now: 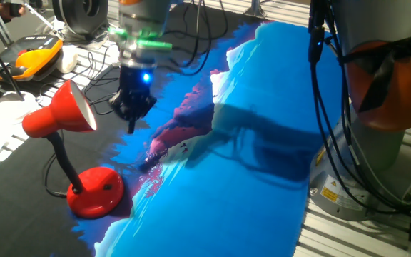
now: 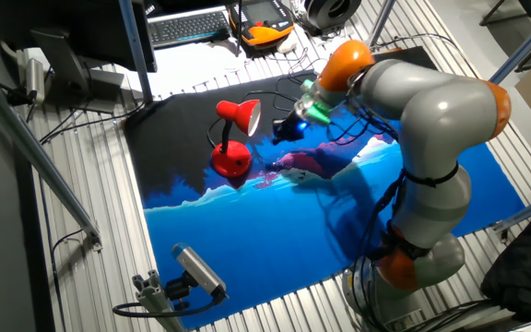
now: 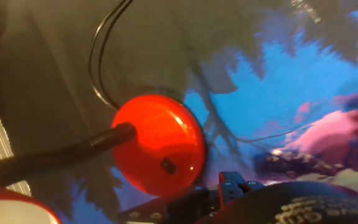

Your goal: Turn on the desk lamp by pressing the button

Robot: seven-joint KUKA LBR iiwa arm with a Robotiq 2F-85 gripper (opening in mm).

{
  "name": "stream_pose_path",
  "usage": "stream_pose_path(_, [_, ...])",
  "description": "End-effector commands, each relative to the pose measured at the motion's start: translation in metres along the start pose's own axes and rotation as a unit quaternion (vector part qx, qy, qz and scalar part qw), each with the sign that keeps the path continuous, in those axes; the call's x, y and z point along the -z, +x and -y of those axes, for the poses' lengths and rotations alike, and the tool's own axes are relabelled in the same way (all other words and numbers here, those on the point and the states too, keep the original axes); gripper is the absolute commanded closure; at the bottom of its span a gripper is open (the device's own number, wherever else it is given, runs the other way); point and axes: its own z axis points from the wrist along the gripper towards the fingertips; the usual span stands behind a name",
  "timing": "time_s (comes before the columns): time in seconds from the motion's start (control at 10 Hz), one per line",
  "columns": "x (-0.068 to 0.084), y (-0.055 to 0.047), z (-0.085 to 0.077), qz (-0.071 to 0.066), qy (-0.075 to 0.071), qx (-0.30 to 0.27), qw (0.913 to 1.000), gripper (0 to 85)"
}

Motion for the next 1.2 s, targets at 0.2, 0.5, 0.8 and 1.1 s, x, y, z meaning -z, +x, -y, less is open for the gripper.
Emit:
stream_pose_path(0.2, [-0.009,-0.001,-0.002,0.005,-0.009,0.004,0.9999,85.0])
stream_pose_path(0.5, [-0.012,-0.002,-0.001,0.011,-0.013,0.009,0.9998,85.0])
stream_pose_path(0.8, [-0.023,0.001,-0.005,0.017,-0.013,0.007,0.9997,85.0])
stream_pose_path(1.1, [-0.033,0.007,-0.009,0.026,-0.016,0.005,0.9995,85.0])
